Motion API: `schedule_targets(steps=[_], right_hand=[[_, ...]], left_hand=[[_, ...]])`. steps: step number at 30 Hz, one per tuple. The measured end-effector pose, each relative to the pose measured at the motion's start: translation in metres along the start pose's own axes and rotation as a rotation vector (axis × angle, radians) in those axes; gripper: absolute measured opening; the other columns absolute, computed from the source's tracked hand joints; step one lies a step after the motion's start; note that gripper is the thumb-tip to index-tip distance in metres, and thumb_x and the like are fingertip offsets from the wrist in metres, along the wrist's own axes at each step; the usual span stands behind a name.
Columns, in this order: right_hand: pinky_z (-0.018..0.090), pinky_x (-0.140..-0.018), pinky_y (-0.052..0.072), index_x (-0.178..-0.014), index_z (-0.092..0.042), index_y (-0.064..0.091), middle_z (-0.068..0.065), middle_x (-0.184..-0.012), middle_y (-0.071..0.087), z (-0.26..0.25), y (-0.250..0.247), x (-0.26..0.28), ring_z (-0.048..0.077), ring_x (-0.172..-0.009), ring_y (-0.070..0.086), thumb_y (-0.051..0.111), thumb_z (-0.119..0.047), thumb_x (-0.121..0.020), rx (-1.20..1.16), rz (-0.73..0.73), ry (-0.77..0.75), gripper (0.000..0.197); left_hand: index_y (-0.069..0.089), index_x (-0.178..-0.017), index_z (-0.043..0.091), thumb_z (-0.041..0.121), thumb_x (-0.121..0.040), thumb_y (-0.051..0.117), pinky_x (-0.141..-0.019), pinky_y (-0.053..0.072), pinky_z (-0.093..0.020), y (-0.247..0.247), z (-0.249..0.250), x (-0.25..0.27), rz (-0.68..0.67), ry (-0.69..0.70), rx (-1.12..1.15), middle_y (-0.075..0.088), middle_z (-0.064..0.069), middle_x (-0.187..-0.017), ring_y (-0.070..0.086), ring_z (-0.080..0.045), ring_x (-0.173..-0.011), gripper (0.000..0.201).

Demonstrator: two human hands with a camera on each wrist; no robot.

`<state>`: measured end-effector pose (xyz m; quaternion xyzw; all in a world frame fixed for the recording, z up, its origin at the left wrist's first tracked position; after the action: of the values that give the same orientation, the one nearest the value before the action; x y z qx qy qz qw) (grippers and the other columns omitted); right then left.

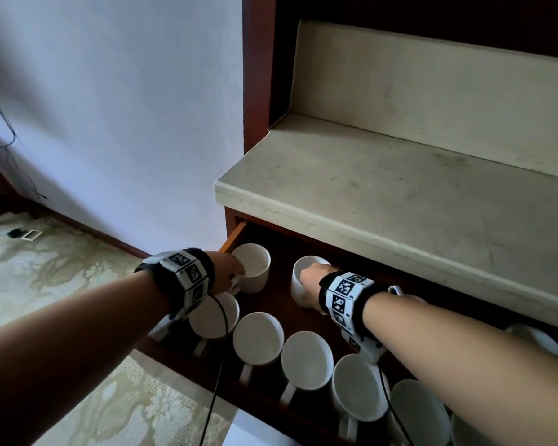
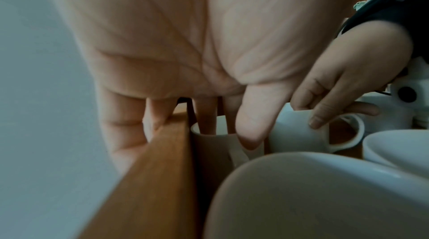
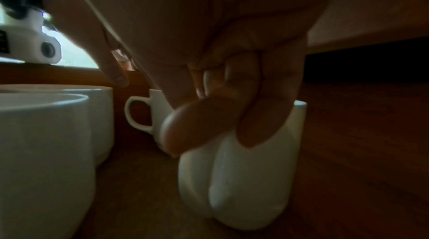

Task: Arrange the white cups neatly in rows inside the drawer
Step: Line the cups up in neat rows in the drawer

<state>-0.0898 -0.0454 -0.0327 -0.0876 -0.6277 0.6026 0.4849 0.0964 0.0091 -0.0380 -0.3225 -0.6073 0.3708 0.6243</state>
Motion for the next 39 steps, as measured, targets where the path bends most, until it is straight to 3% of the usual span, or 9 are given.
schedule_targets(steps=[9, 15, 20, 25, 30, 32, 35, 37, 39], right_hand=[[0.028, -0.067, 0.045, -0.099, -0.009, 0.065, 0.01, -0.105, 0.069, -0.044, -0.008, -0.02, 0.026, -0.1, 0.066, 0.053, -0.017, -0.091, -0.008, 0.077, -0.082, 0.016], [0.035, -0.081, 0.056, -0.089, -0.006, 0.065, 0.01, -0.105, 0.07, -0.047, -0.012, -0.024, 0.026, -0.098, 0.068, 0.053, -0.015, -0.092, -0.036, 0.059, -0.082, 0.014], [0.031, -0.067, 0.051, -0.111, -0.002, 0.063, 0.013, -0.107, 0.068, -0.047, -0.016, -0.029, 0.028, -0.1, 0.066, 0.054, -0.017, -0.091, -0.145, 0.046, -0.049, 0.026], [0.034, -0.088, 0.054, -0.103, -0.004, 0.062, 0.012, -0.113, 0.067, -0.045, -0.025, -0.03, 0.029, -0.104, 0.065, 0.053, -0.015, -0.093, -0.271, -0.018, -0.004, 0.018], [0.035, -0.071, 0.057, -0.086, -0.007, 0.063, 0.008, -0.057, 0.062, -0.028, -0.034, -0.012, 0.028, -0.061, 0.064, 0.062, -0.025, -0.085, -0.29, -0.079, 0.063, 0.018], [0.036, -0.075, 0.059, -0.088, -0.01, 0.06, 0.01, -0.074, 0.067, -0.02, -0.034, -0.006, 0.027, -0.062, 0.064, 0.063, -0.031, -0.082, -0.234, -0.094, 0.049, 0.022], [0.032, -0.083, 0.057, -0.111, -0.011, 0.064, 0.009, -0.107, 0.069, -0.01, -0.026, -0.011, 0.027, -0.089, 0.069, 0.069, -0.038, -0.078, -0.18, -0.071, 0.031, 0.043], [0.027, -0.079, 0.053, -0.112, -0.012, 0.066, 0.008, -0.111, 0.067, -0.006, -0.017, -0.015, 0.024, -0.093, 0.067, 0.071, -0.041, -0.078, -0.149, -0.049, 0.009, 0.046], [0.025, -0.07, 0.046, -0.112, -0.01, 0.067, 0.008, -0.107, 0.066, -0.008, -0.012, -0.018, 0.022, -0.082, 0.06, 0.07, -0.043, -0.08, -0.14, -0.051, 0.01, 0.046]], left_hand=[[0.04, -0.142, 0.02, 0.019, -0.096, 0.043, -0.114, 0.03, -0.032, -0.003, 0.004, 0.006, -0.006, 0.024, -0.028, 0.038, -0.004, -0.15, 0.037, -0.021, -0.138, 0.046], [0.036, -0.145, 0.02, 0.02, -0.095, 0.045, -0.114, 0.031, -0.035, -0.005, 0.007, 0.007, -0.027, 0.038, -0.084, 0.037, -0.005, -0.151, 0.037, -0.023, -0.138, 0.05], [0.04, -0.142, 0.021, 0.022, -0.094, 0.045, -0.113, 0.032, -0.037, 0.0, 0.004, 0.004, -0.026, 0.051, -0.1, 0.042, -0.005, -0.147, 0.039, -0.024, -0.137, 0.048], [0.043, -0.14, 0.016, 0.024, -0.095, 0.044, -0.11, 0.036, -0.04, -0.003, 0.006, 0.006, -0.045, 0.057, -0.125, 0.046, -0.008, -0.144, 0.044, -0.026, -0.133, 0.045], [0.041, -0.141, 0.021, 0.025, -0.096, 0.042, -0.111, 0.034, -0.038, -0.002, 0.004, 0.007, -0.027, 0.062, -0.104, 0.042, -0.006, -0.147, 0.041, -0.025, -0.135, 0.045], [0.039, -0.142, 0.022, 0.024, -0.096, 0.041, -0.112, 0.034, -0.037, -0.002, 0.004, 0.006, -0.028, 0.065, -0.105, 0.041, -0.006, -0.148, 0.04, -0.025, -0.136, 0.046], [0.038, -0.143, 0.021, 0.022, -0.097, 0.04, -0.112, 0.033, -0.036, -0.002, 0.005, 0.006, -0.039, 0.068, -0.102, 0.04, -0.006, -0.149, 0.039, -0.025, -0.136, 0.046], [0.039, -0.143, 0.02, 0.021, -0.097, 0.041, -0.112, 0.034, -0.036, -0.004, 0.006, 0.006, -0.034, 0.069, -0.093, 0.041, -0.006, -0.148, 0.04, -0.025, -0.136, 0.046], [0.038, -0.143, 0.02, 0.022, -0.097, 0.041, -0.112, 0.032, -0.035, -0.004, 0.006, 0.006, -0.032, 0.07, -0.093, 0.039, -0.005, -0.149, 0.038, -0.024, -0.137, 0.046]])
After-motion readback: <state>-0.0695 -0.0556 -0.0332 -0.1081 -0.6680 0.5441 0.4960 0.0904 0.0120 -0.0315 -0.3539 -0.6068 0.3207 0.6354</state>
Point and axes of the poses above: each hand's wrist, its own x-axis away from the middle knuckle, its own y-axis out of the palm, z = x × y, the point moved 1 cm from there along -x, towards the middle knuckle
